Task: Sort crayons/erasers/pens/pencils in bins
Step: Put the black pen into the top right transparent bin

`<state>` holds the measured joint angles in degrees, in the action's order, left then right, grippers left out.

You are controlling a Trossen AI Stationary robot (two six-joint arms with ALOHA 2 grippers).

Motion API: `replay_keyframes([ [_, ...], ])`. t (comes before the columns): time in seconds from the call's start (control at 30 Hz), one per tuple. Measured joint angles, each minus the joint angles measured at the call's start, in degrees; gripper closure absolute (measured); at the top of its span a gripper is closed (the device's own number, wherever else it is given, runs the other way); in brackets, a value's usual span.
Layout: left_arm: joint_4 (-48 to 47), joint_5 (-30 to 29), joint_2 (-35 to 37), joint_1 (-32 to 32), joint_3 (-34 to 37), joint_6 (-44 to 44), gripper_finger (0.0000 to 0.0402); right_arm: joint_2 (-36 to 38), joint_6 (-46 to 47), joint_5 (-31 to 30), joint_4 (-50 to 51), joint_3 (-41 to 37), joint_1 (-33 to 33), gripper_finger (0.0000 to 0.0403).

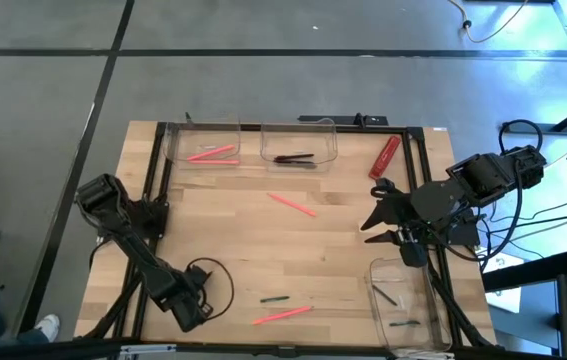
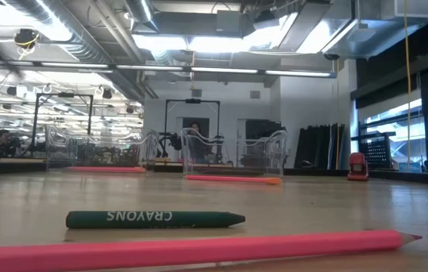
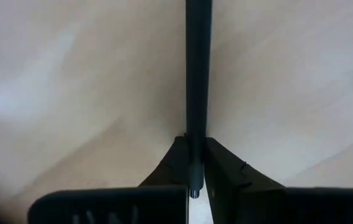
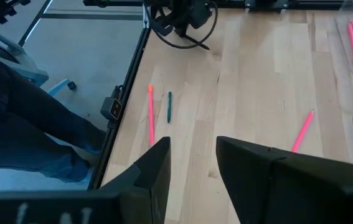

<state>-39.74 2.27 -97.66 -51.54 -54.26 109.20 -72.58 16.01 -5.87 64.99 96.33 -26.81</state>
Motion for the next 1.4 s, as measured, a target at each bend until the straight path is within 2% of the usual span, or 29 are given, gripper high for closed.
replay_keyframes([
  [0.2,-0.3,-6.6,5.1,3.0,0.0,-0.5,0.0389,0.0,0.0,0.0,0.0,0.0,0.0,0.0272],
  [0.4,-0.5,-11.5,11.1,7.6,0.0,-6.3,0.0389,0.0,0.0,0.0,0.0,0.0,0.0,0.0272],
  [0.6,-0.6,-12.4,16.6,14.7,-0.1,-19.8,0.0389,0.0,0.0,0.0,0.0,0.0,0.0,0.0272],
  [0.8,-0.6,-12.3,20.9,25.6,-0.2,-39.7,0.0388,0.0,0.0,-0.7,0.0,0.0,0.0,0.0272],
  [1.1,3.6,-10.4,25.0,47.1,-0.2,-74.5,0.0388,0.0,0.2,-10.5,0.0,0.0,0.0,0.0272],
  [1.23,8.8,-7.1,25.0,56.2,-0.2,-88.9,0.0388,0.0,0.5,-19.3,0.0,0.0,0.0,0.0272],
  [1.4,16.5,-5.5,24.9,65.9,-0.2,-102.2,0.0388,0.0,3.6,-31.0,-0.1,0.0,0.0,0.0272],
])
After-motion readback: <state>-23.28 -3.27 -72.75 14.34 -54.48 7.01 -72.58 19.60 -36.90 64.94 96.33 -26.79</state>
